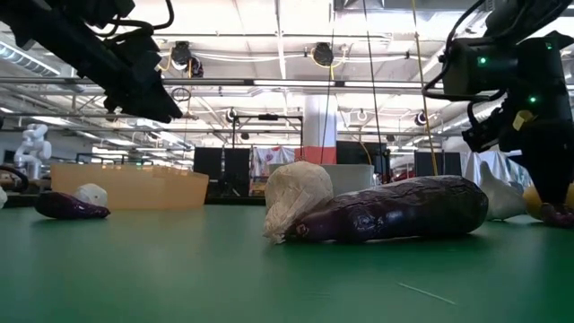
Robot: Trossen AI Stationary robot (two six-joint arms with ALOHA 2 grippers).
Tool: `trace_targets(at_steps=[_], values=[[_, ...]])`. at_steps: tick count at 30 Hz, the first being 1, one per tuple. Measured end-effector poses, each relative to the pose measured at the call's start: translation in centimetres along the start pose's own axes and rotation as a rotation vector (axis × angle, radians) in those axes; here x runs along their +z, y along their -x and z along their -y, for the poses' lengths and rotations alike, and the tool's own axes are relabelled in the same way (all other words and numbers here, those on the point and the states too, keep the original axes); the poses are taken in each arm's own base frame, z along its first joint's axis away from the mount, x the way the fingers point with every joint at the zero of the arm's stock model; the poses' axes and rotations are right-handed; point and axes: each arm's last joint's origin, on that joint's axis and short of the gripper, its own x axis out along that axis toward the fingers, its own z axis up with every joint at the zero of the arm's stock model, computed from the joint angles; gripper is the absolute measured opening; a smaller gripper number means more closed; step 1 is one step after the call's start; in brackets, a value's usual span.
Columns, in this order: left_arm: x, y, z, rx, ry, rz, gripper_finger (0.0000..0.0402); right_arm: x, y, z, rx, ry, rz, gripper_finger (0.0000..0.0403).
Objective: Sort produce into baskets
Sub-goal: Put the lemon into the top white bin
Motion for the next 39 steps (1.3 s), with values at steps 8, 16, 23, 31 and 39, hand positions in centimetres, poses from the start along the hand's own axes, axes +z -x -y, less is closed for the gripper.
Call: trace_targets(at_steps=[8,16,23,31,39], values=[[0.0,0.0,0.0,0.004,0.000,0.001,0.0246,0.0,0.0,0.0,-0.004,0.015,-0.003,0.0251],[0.0,0.0,0.0,0.006,0.000,0.002,0.0246,0.0,1.2,0.0,-0.028,0.040,-0.028,0.0232],[0.0,0.0,0.0,0.017,0.000,0.006,0.0246,0.9,5.1,-0.4,-0.109,0.066,0.073,0.0235],[0.4,0.0,0.1,0.010,-0.006,0.041,0.0246,3.7,10.5,-0.9,-0.210,0.008,0.488,0.0235],[0.7,0.0,0.1,0.003,-0.020,0.067,0.0246,9.5,12.5,-2.7,-0.010,0.006,0.907,0.0235]])
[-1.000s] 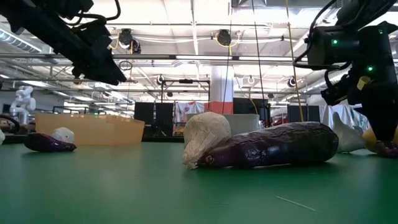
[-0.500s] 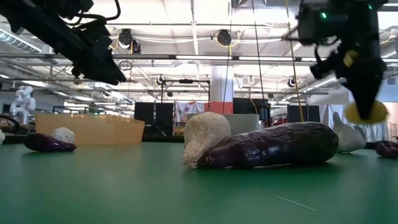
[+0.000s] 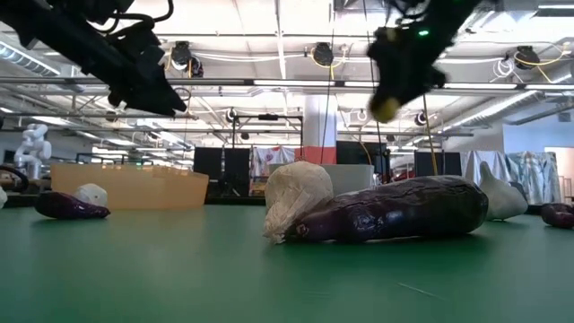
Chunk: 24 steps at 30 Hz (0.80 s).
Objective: Sort produce into baskets
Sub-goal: Put the lemon into the top white bin
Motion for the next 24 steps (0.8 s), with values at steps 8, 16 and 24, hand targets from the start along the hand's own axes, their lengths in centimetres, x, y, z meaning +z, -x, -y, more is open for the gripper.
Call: trace_targets(at_steps=[8,16,24], values=[[0.3,0.0,0.1,-0.006,-0.017,0.025,0.0246,2.5,-5.4,-0.1,-0.003,-0.040,0.139,0.0235],[0.3,0.0,0.1,-0.006,-0.021,0.025,0.0246,2.4,-10.1,0.5,0.056,-0.009,0.071,0.0249],[0.3,0.0,0.1,-0.006,-0.037,0.025,0.0246,2.3,-11.3,0.9,0.070,-0.028,0.047,0.0301]])
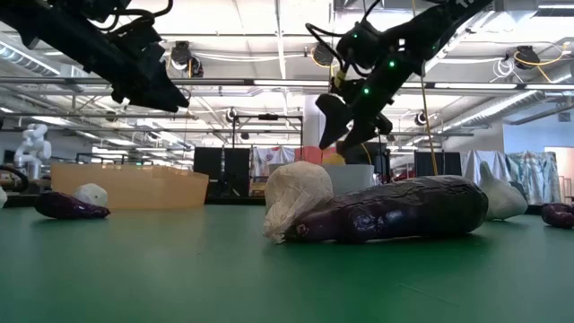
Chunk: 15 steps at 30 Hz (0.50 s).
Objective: Sort produce into baskets
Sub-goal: Put the lemon into the top white bin, then put the garlic into the orange bin
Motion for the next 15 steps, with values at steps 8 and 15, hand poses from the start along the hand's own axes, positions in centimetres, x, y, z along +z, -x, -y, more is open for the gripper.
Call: trace_targets(at_steps=[8,15], values=[[0.0,0.0,0.0,0.000,0.000,0.000,0.0246,2.0,2.0,-0.2,0.041,-0.013,0.034,0.0313],[0.0,0.0,0.0,-0.001,0.001,0.001,0.0246,4.9,4.3,-2.1,0.124,-0.022,0.031,0.0313]])
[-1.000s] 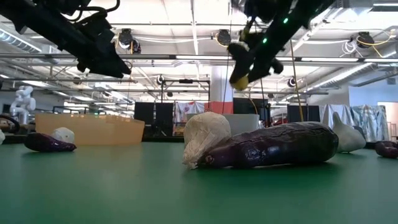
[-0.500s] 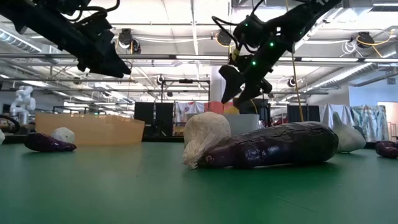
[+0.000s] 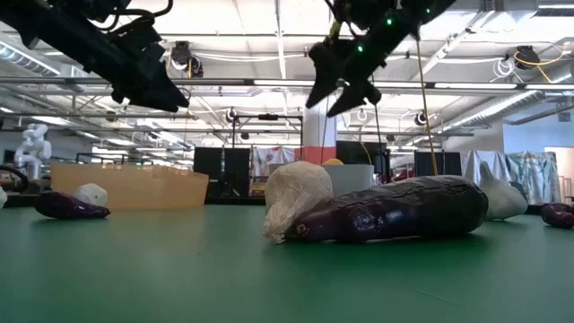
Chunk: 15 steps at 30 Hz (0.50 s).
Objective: Sort produce into baskets
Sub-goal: Put the garlic into the orange bin
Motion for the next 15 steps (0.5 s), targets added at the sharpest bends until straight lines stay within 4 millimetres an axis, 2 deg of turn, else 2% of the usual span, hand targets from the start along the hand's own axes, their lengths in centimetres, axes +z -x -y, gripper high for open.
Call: trace_targets(at_steps=[4,7,11,15], values=[[0.0,0.0,0.0,-0.001,0.000,-0.001,0.0246,0.3,0.6,-1.2,0.036,-0.045,0.012,0.0313],[0.0,0.0,0.0,-0.004,0.000,-0.002,0.0246,-0.2,1.1,-2.7,0.106,-0.030,-0.008,0.0313],[0.0,0.0,0.0,-0.005,-0.001,-0.002,0.0246,-1.7,2.3,-5.9,0.251,0.062,-0.061,0.0313],[-0.1,0.0,0.1,-0.031,-0.009,-0.010,0.0246,-4.3,4.3,-9.3,0.346,0.142,-0.156,0.0313]])
